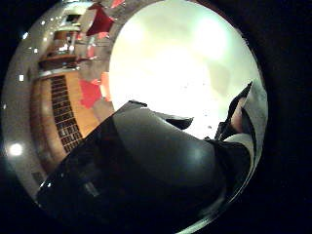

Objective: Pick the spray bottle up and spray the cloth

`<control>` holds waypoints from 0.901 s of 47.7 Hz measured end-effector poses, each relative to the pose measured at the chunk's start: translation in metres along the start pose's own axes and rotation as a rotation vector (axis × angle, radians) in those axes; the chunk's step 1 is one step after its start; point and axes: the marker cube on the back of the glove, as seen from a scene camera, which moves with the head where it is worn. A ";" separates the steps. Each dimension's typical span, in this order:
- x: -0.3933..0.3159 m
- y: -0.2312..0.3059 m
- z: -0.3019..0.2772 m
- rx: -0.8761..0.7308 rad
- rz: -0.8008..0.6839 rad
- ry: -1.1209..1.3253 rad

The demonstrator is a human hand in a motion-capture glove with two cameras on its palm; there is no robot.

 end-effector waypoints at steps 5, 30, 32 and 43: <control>-0.025 0.005 0.003 -0.042 0.030 0.194; -0.090 -0.009 0.076 -0.215 0.072 0.746; -0.090 -0.010 0.075 -0.210 0.069 0.726; -0.116 -0.002 0.057 -0.108 -0.030 0.436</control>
